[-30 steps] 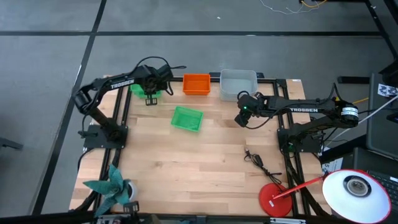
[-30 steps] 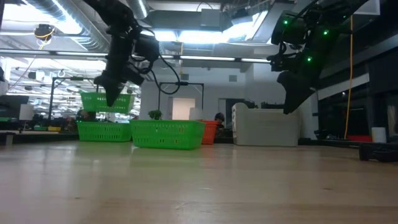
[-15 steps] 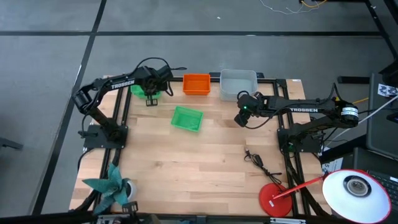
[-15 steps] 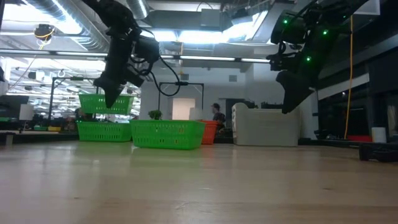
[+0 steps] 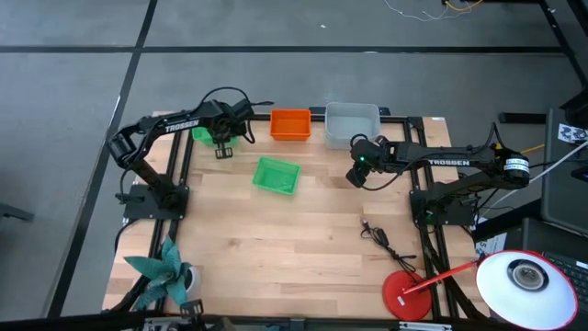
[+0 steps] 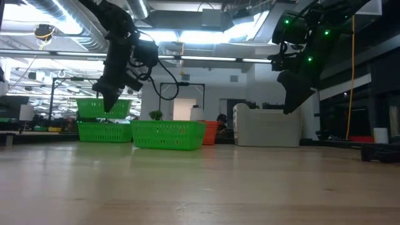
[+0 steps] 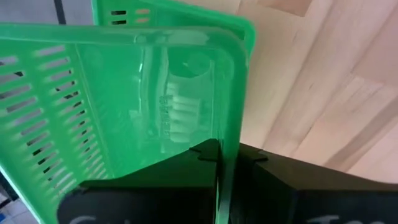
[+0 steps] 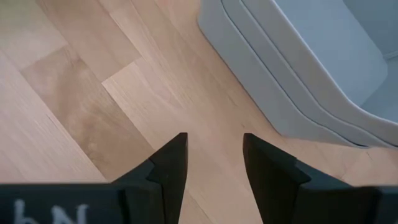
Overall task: Stack baskets by color
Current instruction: Stack the bottom left green bin on top of the top green bin
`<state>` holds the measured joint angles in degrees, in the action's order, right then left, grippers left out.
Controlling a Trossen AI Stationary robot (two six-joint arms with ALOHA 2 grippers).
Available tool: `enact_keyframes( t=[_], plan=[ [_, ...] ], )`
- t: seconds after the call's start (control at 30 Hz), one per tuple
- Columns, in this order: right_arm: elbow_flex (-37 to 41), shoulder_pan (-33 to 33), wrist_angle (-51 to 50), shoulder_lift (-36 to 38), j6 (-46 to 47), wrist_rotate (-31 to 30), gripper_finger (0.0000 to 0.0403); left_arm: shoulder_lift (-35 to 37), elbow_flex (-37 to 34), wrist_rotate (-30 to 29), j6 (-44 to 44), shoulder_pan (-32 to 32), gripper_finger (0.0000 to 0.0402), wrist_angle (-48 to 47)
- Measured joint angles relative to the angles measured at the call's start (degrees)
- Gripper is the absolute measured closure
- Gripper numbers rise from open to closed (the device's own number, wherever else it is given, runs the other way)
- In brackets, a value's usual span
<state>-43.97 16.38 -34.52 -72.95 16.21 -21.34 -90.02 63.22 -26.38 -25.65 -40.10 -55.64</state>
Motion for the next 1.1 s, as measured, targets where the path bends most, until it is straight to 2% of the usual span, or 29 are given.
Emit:
enact_keyframes(
  t=[0.13,0.37,0.47,0.67,0.87,1.1],
  plan=[
    [0.00,0.00,0.10,0.00,0.00,0.00,0.0246,0.01,0.43,1.75,3.84,2.06,0.0401,-0.34],
    [0.00,0.00,0.70,-0.02,0.02,-0.02,0.0246,0.68,4.02,5.37,17.73,7.95,0.0401,2.20],
    [0.00,0.00,0.68,-0.02,0.01,-0.01,0.0246,-0.19,4.02,7.04,16.33,7.94,0.0401,3.70],
    [0.00,0.00,0.57,-0.02,0.02,0.00,0.0246,-2.51,4.02,0.73,9.94,4.41,0.0401,3.47],
    [0.00,0.00,0.52,-0.02,0.02,0.00,0.0246,-2.59,4.02,1.15,2.27,0.50,0.0401,-0.78],
    [0.00,-0.02,0.39,-0.02,0.00,0.00,0.0246,-3.23,1.97,1.71,-0.09,-3.46,0.0401,-0.18]
  ],
)
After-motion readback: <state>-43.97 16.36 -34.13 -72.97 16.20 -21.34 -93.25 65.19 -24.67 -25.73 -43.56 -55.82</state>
